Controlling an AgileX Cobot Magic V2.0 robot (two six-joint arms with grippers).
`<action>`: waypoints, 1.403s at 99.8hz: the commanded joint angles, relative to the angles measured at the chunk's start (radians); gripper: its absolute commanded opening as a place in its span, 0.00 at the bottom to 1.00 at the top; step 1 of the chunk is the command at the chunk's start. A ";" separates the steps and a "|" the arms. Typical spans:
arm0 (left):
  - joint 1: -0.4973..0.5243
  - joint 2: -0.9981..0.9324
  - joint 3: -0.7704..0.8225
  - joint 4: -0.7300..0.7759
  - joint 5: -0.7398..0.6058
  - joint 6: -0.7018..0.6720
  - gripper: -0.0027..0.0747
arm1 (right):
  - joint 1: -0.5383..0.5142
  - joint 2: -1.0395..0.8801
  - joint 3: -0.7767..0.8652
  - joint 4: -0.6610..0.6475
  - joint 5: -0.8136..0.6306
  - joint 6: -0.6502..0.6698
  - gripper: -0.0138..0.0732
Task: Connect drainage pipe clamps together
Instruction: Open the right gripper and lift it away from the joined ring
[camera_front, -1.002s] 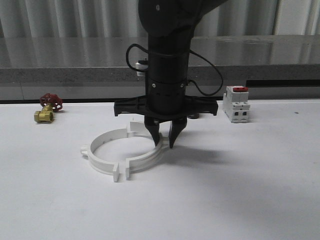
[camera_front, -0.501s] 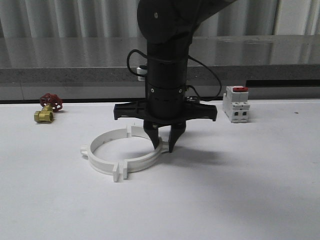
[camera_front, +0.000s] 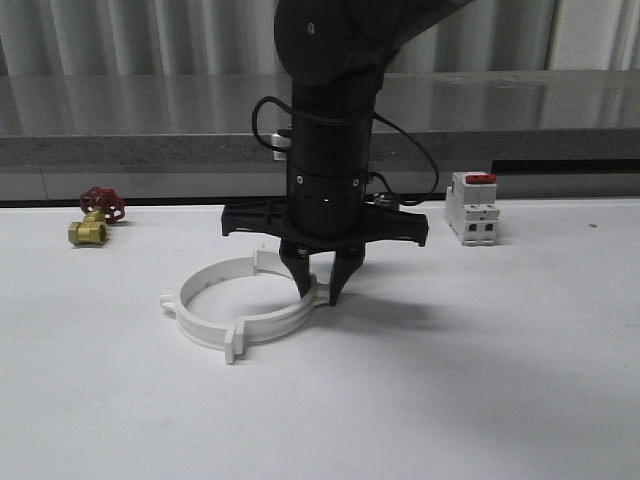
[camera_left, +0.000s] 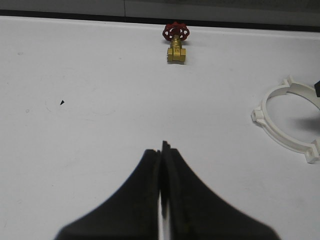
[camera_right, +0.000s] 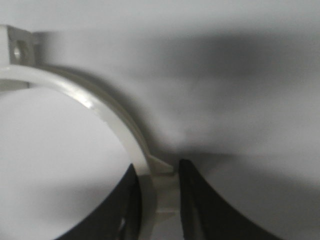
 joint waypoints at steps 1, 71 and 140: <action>0.005 0.005 -0.027 0.005 -0.059 0.001 0.01 | 0.004 -0.048 -0.024 0.013 -0.010 0.000 0.30; 0.005 0.005 -0.027 0.005 -0.059 0.001 0.01 | -0.005 -0.118 -0.025 -0.002 -0.006 -0.156 0.66; 0.005 0.005 -0.027 0.005 -0.059 0.001 0.01 | -0.418 -0.821 0.472 -0.002 -0.052 -0.533 0.66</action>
